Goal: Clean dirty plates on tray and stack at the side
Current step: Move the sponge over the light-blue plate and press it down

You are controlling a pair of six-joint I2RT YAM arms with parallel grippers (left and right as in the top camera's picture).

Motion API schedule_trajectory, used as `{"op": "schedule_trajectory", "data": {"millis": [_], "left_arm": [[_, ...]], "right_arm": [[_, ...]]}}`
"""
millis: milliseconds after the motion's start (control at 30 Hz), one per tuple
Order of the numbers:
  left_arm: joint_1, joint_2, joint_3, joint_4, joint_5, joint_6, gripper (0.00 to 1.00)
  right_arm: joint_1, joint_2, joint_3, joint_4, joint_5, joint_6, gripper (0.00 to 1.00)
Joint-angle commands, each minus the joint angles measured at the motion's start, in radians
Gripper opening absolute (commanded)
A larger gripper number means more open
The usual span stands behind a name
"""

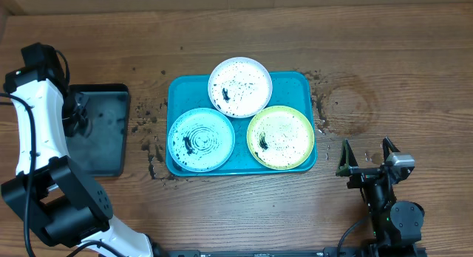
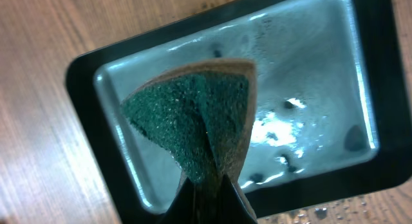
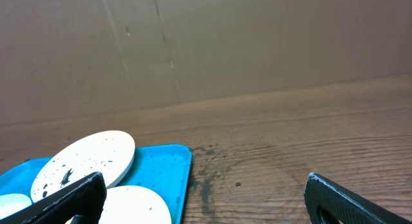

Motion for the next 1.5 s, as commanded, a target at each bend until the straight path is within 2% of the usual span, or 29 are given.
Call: {"op": "schedule_trajectory", "data": {"millis": [0,133,333,500,667,867,1100,1467], "left_arm": [[-0.025,-0.025,-0.061,0.061,0.011,-0.014,0.04],[-0.031,-0.031,-0.082,0.077,0.003,0.001,0.04],[-0.034,-0.078,0.032,-0.030,0.023,0.005,0.04],[-0.078,-0.162,0.084,-0.050,0.175,0.142,0.04],[-0.187,-0.264,0.084,-0.066,0.221,0.166,0.04],[-0.403,-0.314,0.083,-0.073,0.220,0.166,0.04],[-0.621,-0.264,0.053,-0.036,0.216,0.165,0.04],[-0.716,0.006,0.052,-0.049,0.233,0.167,0.04]], "right_arm": [[-0.004,-0.009,-0.011,0.006,-0.001,-0.004,1.00],[-0.004,-0.009,-0.011,0.006,-0.001,-0.003,1.00],[-0.004,-0.009,-0.011,0.006,-0.001,-0.003,1.00],[-0.004,-0.009,-0.011,0.006,-0.001,-0.003,1.00],[-0.004,-0.009,-0.011,0.006,-0.001,-0.003,1.00],[-0.004,-0.009,-0.011,0.006,-0.001,-0.003,1.00],[-0.004,-0.009,-0.011,0.006,-0.001,-0.003,1.00],[-0.004,-0.009,-0.011,0.006,-0.001,-0.003,1.00]]}}
